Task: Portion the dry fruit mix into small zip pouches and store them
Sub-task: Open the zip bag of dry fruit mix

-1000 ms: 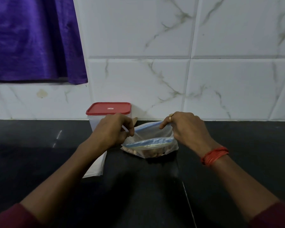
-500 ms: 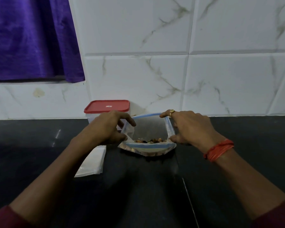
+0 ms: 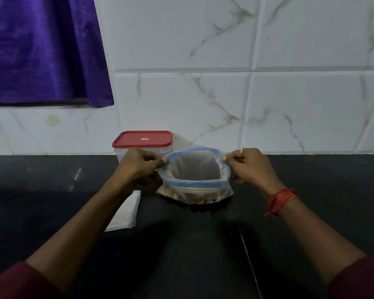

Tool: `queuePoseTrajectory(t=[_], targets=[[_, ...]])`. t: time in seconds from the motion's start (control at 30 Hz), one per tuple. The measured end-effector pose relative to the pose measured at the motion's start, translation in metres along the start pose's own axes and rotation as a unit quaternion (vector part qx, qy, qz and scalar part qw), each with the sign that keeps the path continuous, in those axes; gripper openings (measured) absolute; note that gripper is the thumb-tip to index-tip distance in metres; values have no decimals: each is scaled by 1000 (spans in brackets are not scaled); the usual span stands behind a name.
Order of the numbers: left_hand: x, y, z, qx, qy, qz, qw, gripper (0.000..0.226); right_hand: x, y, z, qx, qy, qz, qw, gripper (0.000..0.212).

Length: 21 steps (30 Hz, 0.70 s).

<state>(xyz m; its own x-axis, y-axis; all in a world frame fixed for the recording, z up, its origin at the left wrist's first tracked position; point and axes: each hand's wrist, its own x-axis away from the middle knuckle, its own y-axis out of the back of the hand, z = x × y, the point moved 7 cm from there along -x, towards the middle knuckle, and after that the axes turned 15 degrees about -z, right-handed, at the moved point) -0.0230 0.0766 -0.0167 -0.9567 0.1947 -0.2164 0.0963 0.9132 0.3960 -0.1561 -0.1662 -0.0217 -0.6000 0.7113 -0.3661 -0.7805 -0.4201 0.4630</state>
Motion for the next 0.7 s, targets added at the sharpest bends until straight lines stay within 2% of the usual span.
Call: queuePoseTrajectory(t=[0.13, 0.23, 0.33, 0.43, 0.57, 0.7], targets=[[-4, -3, 4, -19, 23, 34, 999, 19, -1, -3, -5, -29, -37, 23, 999, 21], [-3, -7, 15, -2, 81, 77, 994, 23, -1, -8, -10, -80, -115, 49, 989, 20], [-2, -11, 30, 79, 179, 97, 976, 23, 2, -16, -17, -141, -191, 72, 969, 17], [-1, -16, 36, 171, 226, 105, 953, 23, 3, -24, -22, -218, -236, 86, 943, 17], [0, -17, 29, 229, 231, 135, 936, 21, 2, -22, -22, -260, -245, 116, 927, 20], [-2, -17, 30, 189, 209, 152, 948, 22, 4, -23, -19, -220, -203, 140, 944, 16]])
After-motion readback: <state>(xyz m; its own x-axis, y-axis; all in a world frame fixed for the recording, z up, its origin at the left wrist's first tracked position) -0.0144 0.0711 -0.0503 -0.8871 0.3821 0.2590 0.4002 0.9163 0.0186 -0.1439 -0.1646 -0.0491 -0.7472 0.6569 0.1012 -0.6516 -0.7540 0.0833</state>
